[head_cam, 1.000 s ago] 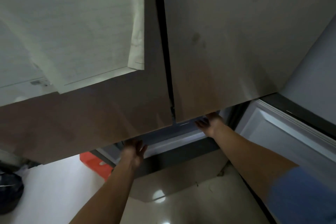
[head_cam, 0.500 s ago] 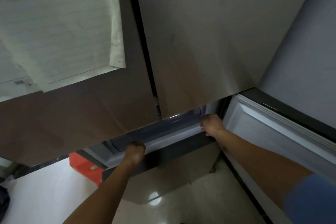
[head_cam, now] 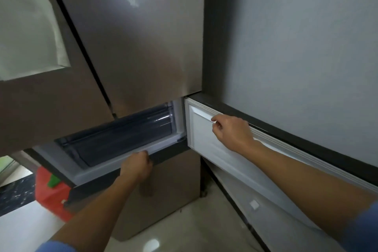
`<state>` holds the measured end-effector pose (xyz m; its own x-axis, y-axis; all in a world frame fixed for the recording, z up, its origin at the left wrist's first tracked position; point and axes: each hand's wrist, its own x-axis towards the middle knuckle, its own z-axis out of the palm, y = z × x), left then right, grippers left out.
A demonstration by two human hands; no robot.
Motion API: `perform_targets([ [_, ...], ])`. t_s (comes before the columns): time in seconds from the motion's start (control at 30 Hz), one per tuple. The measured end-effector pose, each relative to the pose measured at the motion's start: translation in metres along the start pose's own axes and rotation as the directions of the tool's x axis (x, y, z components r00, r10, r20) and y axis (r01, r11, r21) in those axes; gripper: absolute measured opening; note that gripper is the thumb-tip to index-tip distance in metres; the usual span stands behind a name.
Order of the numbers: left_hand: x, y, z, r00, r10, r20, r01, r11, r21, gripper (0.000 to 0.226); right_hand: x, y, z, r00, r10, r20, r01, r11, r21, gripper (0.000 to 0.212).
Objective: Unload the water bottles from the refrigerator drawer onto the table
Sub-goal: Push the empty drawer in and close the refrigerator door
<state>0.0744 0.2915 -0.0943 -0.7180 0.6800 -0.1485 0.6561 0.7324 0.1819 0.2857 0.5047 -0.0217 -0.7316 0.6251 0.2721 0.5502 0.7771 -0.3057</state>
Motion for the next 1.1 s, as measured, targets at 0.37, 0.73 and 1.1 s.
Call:
perform_targets([
  [0.37,-0.071,0.193,-0.022,0.949,0.288,-0.128,-0.298,0.953,-0.063,0.026,-0.132,0.166,-0.128,0.926,0.376,-0.047,-0.378,0.916,-0.131,0.038],
  [0.73,-0.12,0.294,-0.017,0.896,0.429,-0.113,-0.443,0.874,-0.199,0.039,-0.184,0.201,-0.152,0.789,0.533,0.308,-0.57,0.821,0.039,0.04],
  [1.1,-0.158,0.175,-0.021,0.95,0.279,-0.138,-0.31,0.878,-0.365,0.05,-0.181,0.081,-0.07,0.638,0.112,0.762,-0.628,0.648,0.431,0.017],
])
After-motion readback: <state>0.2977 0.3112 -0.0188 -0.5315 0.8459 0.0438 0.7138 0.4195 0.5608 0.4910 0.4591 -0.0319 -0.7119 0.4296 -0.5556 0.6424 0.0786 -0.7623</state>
